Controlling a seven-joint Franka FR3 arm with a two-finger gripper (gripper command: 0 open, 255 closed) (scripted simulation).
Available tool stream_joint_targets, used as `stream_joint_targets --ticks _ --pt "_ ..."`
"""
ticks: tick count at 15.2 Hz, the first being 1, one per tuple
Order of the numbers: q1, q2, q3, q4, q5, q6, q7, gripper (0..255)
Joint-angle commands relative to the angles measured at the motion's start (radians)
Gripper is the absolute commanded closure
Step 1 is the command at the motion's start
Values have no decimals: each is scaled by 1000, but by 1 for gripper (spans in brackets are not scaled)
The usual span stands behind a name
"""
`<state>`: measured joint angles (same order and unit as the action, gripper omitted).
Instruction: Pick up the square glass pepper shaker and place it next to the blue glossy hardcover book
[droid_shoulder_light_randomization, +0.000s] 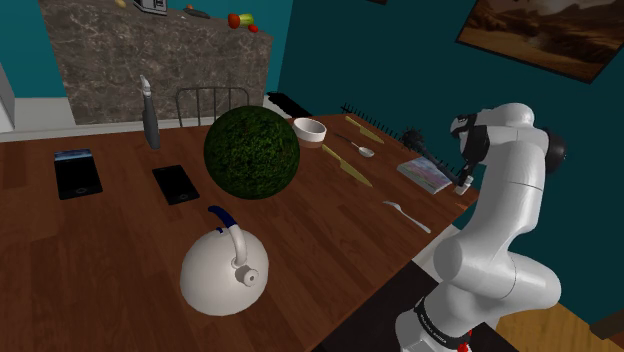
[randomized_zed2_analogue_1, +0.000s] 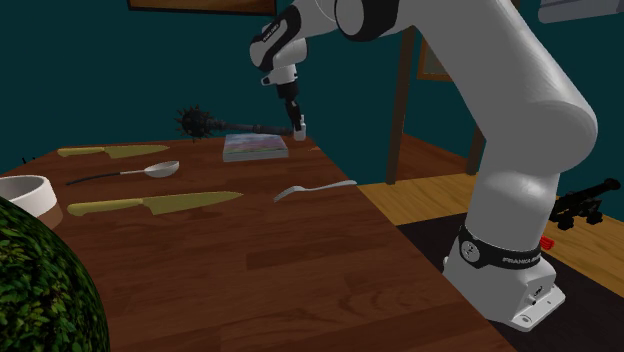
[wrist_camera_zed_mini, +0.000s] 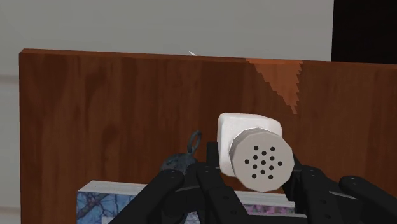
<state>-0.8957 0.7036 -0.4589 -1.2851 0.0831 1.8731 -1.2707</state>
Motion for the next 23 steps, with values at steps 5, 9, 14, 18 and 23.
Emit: stream_joint_targets --ticks 5,9,14,18,23 --pt "-2 16 4 -16 5 32 2 255" --pt "-2 16 4 -16 5 32 2 255" --pt "-1 16 4 -17 5 33 2 0" --pt "0 5 1 34 1 -28 5 0" --pt "-1 1 0 88 -2 -86 7 0"
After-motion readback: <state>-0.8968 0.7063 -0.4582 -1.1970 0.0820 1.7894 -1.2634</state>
